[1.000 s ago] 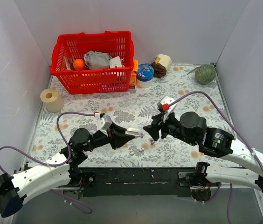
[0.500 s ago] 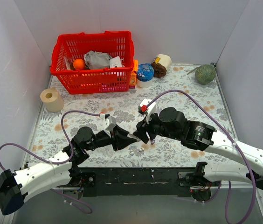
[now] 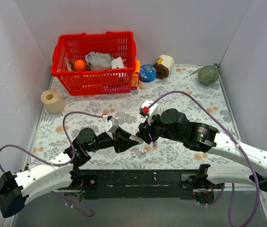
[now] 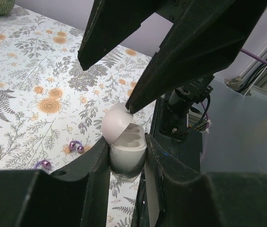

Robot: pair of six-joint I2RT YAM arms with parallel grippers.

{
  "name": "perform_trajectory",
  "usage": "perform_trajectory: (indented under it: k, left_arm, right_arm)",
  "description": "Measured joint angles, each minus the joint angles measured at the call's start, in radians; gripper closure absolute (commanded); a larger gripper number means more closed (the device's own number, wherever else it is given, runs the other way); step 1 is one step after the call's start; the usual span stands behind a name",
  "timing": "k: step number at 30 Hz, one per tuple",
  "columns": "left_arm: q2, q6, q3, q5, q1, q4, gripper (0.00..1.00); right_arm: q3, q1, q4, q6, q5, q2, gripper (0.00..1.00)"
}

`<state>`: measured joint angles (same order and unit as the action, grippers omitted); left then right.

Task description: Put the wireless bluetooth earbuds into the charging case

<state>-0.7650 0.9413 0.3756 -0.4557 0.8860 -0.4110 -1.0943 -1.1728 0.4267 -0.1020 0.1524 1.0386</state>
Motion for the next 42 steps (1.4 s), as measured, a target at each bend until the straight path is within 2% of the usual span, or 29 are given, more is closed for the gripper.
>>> perform_trajectory:
  k: [8, 14, 19, 23, 30, 36, 42]
  left_arm:
    - [0.005, 0.002, 0.004, -0.065, 0.000, -0.027, 1.00]
    - [0.035, 0.006, 0.004, -0.074, 0.000, -0.035, 1.00]
    - [0.034, 0.005, 0.013, -0.044, 0.000, -0.013, 1.00]
    - [0.028, 0.003, 0.021, -0.026, 0.000, -0.007, 1.00]
    - [0.020, -0.005, 0.048, -0.019, 0.000, -0.002, 1.00]
    - [0.021, -0.012, 0.050, -0.029, 0.000, 0.006, 1.00]
    - [0.022, -0.018, 0.050, -0.040, 0.000, 0.007, 1.00]
  right_arm:
    - [-0.024, 0.020, 0.031, -0.003, 0.051, 0.036, 0.42]
    - [-0.022, 0.036, 0.037, -0.018, 0.061, 0.027, 0.28]
    - [-0.026, 0.037, -0.011, -0.028, -0.013, -0.084, 0.25]
    - [-0.056, 0.033, -0.022, -0.027, -0.089, -0.074, 0.25]
    - [-0.035, 0.031, 0.011, -0.026, -0.161, -0.011, 0.28]
    - [-0.035, 0.031, 0.022, -0.027, -0.135, -0.009, 0.33]
    - [-0.035, 0.027, 0.024, -0.034, -0.105, -0.009, 0.42]
